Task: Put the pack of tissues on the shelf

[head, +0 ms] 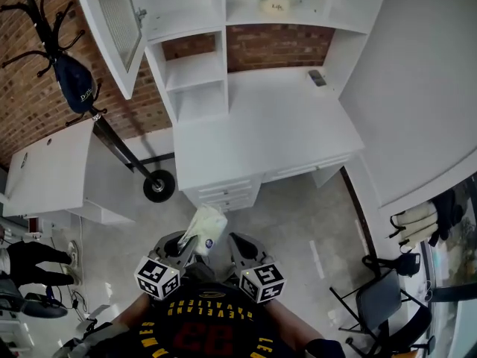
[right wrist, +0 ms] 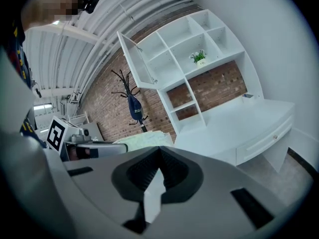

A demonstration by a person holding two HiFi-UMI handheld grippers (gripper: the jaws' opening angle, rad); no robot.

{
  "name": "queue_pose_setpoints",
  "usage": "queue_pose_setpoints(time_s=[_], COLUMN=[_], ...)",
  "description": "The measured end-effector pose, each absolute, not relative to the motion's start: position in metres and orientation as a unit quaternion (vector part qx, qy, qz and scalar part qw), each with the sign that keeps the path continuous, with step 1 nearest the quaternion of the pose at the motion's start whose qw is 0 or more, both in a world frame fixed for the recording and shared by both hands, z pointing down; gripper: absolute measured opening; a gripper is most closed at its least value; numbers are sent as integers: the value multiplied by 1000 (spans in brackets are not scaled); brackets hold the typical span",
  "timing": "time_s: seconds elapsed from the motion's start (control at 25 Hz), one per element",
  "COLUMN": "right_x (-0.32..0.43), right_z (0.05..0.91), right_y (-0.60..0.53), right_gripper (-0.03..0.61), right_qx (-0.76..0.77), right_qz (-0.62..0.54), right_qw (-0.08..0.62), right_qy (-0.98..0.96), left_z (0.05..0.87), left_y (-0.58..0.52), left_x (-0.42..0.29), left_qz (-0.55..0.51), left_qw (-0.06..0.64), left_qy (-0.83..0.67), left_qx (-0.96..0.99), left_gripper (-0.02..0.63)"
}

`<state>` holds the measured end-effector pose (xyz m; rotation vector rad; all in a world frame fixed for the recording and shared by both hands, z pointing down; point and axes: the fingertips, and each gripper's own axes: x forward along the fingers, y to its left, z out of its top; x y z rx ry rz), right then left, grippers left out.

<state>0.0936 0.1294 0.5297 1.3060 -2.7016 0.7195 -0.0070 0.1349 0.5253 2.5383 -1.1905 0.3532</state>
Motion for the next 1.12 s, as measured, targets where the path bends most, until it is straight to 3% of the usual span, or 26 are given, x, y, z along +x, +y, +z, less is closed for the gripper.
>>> queue_pose_setpoints(time_s=[0.6,1.12], right_x=[104,55], right_z=[532,536], right_y=[25,-96], right_gripper=[-3,-3], right_qx=[473,490], right_qz=[228,228], right_qw=[40,62], right_qy=[-850,-839], left_z=[531,523], left_y=[21,-114], left_x=[1,-52], left_qz=[116,97], left_qw=[170,174], left_qy=[-368,-359], left_qx=[907,912], left_gripper=[60,60])
